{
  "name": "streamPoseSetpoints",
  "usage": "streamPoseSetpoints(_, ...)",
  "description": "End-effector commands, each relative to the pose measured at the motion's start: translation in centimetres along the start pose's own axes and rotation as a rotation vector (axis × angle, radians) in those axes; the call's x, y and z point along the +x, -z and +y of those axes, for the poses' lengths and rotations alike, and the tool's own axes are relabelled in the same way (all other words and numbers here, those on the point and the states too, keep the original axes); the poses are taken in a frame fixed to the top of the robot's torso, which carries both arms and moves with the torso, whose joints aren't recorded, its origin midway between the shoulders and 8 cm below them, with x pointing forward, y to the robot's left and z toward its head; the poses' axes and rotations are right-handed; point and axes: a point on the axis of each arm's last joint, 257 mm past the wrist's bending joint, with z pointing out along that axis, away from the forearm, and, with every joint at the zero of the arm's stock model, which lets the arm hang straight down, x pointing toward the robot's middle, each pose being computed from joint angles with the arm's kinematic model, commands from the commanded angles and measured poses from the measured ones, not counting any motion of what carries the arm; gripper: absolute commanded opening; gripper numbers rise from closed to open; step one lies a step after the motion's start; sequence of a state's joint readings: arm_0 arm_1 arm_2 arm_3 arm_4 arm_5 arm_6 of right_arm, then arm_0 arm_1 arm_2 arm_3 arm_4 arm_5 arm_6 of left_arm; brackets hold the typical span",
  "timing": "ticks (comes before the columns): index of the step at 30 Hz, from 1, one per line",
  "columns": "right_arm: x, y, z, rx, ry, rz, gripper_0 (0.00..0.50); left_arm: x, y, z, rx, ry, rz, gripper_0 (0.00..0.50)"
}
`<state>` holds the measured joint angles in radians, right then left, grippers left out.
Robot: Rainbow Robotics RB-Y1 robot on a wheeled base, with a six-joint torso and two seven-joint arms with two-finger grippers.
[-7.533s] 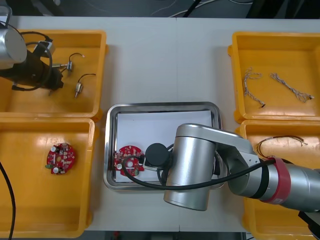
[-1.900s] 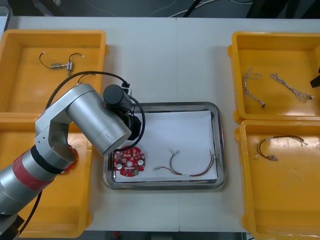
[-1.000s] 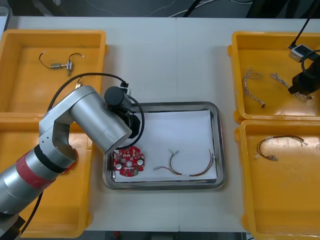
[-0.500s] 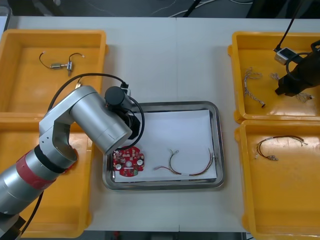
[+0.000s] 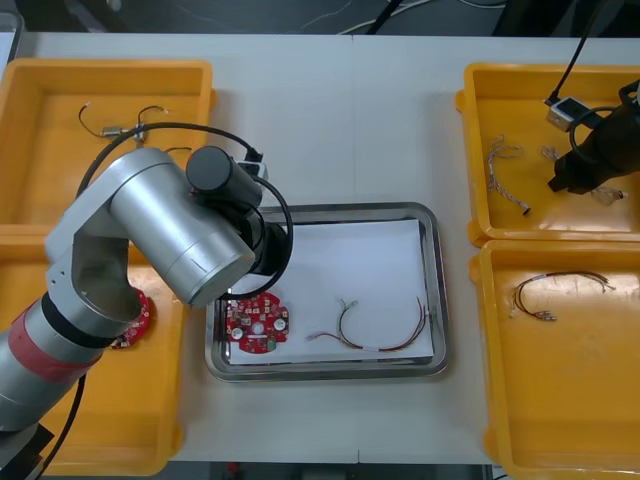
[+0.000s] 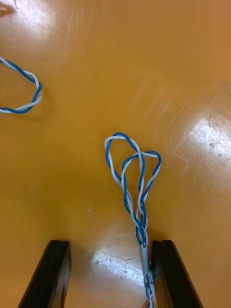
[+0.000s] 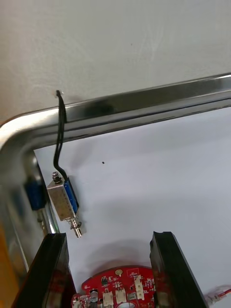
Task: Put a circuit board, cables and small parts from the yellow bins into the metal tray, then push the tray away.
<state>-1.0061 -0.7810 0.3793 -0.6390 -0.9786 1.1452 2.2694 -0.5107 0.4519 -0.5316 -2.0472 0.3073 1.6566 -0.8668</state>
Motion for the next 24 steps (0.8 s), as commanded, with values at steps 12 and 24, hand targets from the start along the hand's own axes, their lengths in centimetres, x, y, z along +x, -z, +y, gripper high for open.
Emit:
streamPoseSetpoints(12, -1.8, 1.1, -0.4, -0.003, -0.007, -0.028, 0.0, -4.3, 8.0, 3.4, 0.063, 0.177, -0.044, 0.5)
streamPoseSetpoints(24, -2.1, 2.8, -1.0, -0.014, -0.009, -0.024, 0.0, -8.4, 11.5, 9.0, 0.037, 0.228, -0.11, 0.5)
